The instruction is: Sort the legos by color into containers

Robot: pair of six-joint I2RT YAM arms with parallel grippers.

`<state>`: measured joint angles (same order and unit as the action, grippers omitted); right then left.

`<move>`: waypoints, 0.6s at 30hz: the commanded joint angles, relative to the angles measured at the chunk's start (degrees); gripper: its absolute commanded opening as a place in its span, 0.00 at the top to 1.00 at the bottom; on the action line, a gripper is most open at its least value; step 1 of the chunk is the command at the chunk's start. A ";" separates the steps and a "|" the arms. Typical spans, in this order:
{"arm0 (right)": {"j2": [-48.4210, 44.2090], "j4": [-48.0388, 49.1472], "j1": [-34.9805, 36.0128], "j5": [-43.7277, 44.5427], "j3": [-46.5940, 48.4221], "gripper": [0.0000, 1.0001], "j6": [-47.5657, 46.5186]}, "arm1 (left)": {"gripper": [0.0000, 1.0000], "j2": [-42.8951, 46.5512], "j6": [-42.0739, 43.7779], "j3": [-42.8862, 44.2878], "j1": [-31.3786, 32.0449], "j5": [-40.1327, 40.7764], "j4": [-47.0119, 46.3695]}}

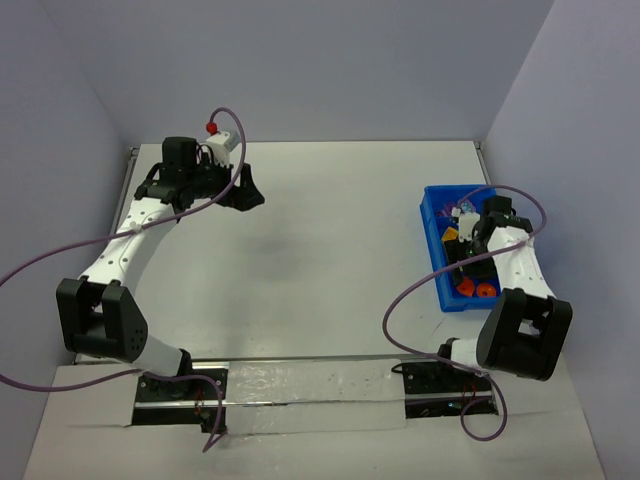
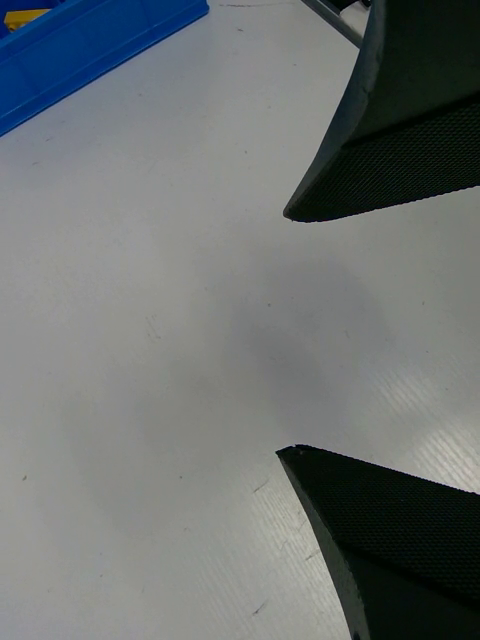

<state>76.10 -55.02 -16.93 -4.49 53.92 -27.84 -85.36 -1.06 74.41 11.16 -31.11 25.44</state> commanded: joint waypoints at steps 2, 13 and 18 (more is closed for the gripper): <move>-3.33 -5.29 -0.30 -3.21 6.84 0.16 0.07 | 0.01 0.42 0.44 2.67 0.27 -0.05 0.40; 5.42 3.12 24.29 -7.40 33.27 0.00 17.57 | 0.01 1.42 -2.69 2.55 -3.73 -1.98 1.97; 15.60 13.40 34.44 -6.13 41.45 0.00 27.14 | 0.01 1.47 -2.95 2.36 -8.15 -0.83 2.50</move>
<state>84.96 -51.22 11.91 -11.44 90.15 -11.02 -85.36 -2.85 74.43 6.05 -32.01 27.29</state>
